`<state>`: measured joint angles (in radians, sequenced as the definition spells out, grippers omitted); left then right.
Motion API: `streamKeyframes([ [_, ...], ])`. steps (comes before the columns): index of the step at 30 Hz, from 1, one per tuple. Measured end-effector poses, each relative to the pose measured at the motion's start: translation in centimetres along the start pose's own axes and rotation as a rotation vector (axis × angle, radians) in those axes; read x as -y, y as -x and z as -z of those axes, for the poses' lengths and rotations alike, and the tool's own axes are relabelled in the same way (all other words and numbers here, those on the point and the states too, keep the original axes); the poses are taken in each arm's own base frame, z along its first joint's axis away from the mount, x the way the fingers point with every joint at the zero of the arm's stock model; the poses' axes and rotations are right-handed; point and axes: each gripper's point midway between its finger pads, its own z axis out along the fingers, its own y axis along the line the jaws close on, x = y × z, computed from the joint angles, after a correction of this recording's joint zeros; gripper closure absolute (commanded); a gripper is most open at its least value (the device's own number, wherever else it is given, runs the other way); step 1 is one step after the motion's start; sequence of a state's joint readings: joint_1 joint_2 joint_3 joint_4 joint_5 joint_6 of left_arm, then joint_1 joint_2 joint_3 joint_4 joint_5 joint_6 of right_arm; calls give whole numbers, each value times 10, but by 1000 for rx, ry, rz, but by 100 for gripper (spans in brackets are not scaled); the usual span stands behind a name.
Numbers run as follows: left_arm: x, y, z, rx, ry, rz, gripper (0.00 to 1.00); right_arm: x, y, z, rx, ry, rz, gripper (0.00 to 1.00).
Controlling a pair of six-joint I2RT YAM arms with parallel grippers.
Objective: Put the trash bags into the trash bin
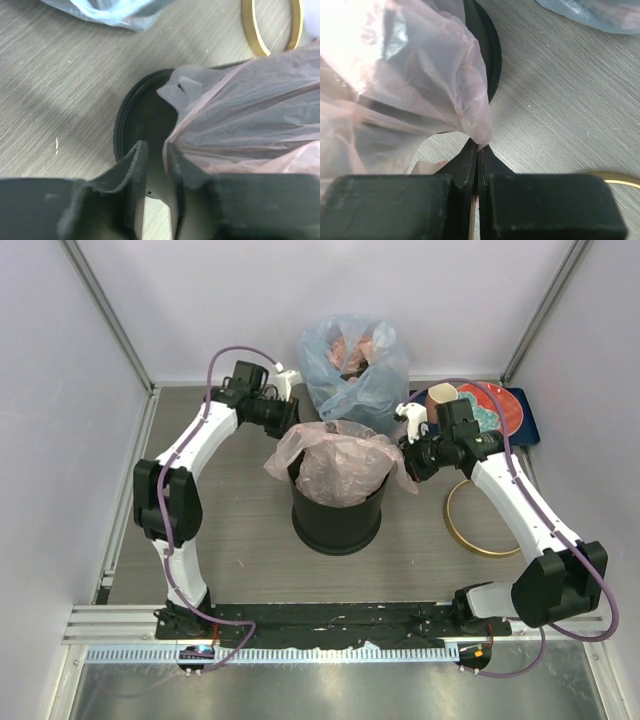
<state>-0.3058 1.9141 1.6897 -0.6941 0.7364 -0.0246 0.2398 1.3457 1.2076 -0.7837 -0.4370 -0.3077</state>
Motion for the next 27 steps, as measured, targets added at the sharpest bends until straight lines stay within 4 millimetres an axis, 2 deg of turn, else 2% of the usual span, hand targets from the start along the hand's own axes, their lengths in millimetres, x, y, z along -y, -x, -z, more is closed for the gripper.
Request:
streamKeyframes([
  [1,-2,5,4,11,9,2,44,-1,1,2,6,-1,3,99],
  [2,-4,12,10,28,20,0,38,-2,2,4,10,-1,5,99],
  [5,-15,40,43,116,85,-23,27,-3,3,8,20,-3,9,99],
  [8,-13,68,106,238,204,-122,25,-5,6,13,34,-6,16,99],
  [10,4,79,145,309,261,-207,22,-6,7,14,40,-6,18,99],
  [11,20,82,164,344,277,-262,21,-6,8,14,41,-5,18,99],
  [13,66,80,196,406,279,-398,15,-7,8,15,43,-2,16,99],
  [15,104,71,210,437,263,-515,13,-7,8,15,43,-1,15,99],
  [18,142,47,206,411,212,-647,13,-7,10,15,46,-2,13,99],
  [20,155,36,194,371,173,-699,16,-7,10,16,47,-2,11,99],
  [23,153,30,170,305,156,-725,17,-7,12,17,51,-3,12,99],
  [27,129,17,125,180,151,-695,20,-7,14,18,55,-5,11,99],
])
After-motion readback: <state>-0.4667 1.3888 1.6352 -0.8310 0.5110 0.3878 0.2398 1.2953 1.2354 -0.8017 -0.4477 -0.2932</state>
